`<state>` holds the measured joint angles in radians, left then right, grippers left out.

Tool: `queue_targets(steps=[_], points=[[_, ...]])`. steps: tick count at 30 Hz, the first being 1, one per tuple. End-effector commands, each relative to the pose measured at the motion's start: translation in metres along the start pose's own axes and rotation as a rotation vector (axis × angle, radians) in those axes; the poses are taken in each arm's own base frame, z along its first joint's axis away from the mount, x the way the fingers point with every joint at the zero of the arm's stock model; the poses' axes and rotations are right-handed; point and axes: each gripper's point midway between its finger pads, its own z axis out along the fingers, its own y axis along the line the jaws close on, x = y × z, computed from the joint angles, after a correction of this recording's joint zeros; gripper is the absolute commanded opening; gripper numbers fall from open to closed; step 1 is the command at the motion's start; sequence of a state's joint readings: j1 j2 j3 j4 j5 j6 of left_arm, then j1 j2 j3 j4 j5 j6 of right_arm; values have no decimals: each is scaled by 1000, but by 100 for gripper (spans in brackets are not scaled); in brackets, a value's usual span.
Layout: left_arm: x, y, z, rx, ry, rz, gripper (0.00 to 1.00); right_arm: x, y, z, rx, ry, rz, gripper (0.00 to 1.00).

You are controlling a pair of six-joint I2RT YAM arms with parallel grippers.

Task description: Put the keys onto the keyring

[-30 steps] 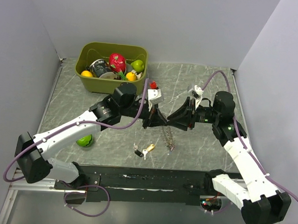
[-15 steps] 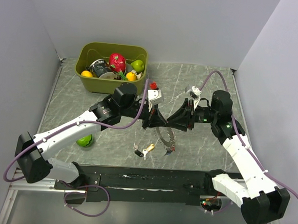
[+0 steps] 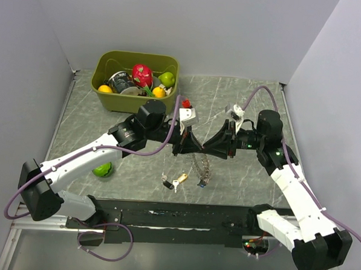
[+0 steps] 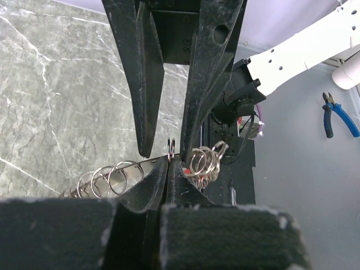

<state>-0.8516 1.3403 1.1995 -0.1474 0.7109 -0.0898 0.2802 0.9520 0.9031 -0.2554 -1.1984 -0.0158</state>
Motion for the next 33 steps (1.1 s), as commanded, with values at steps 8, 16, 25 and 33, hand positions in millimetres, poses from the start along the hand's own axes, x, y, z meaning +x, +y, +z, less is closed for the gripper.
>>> queue_targets(steps=[8, 16, 25, 33], points=[[-31, -14, -6, 40, -70, 84, 1, -24, 6, -5, -4, -47, -88, 35], [-29, -18, -6, 58, -65, 69, 1, -25, 10, -4, -37, -49, -57, 20], [-29, -19, -5, 54, -65, 65, 1, -27, 13, -4, -54, -61, -47, 0], [-31, -13, -5, 18, -75, 71, 1, -27, 15, -3, -63, -64, -43, 0]])
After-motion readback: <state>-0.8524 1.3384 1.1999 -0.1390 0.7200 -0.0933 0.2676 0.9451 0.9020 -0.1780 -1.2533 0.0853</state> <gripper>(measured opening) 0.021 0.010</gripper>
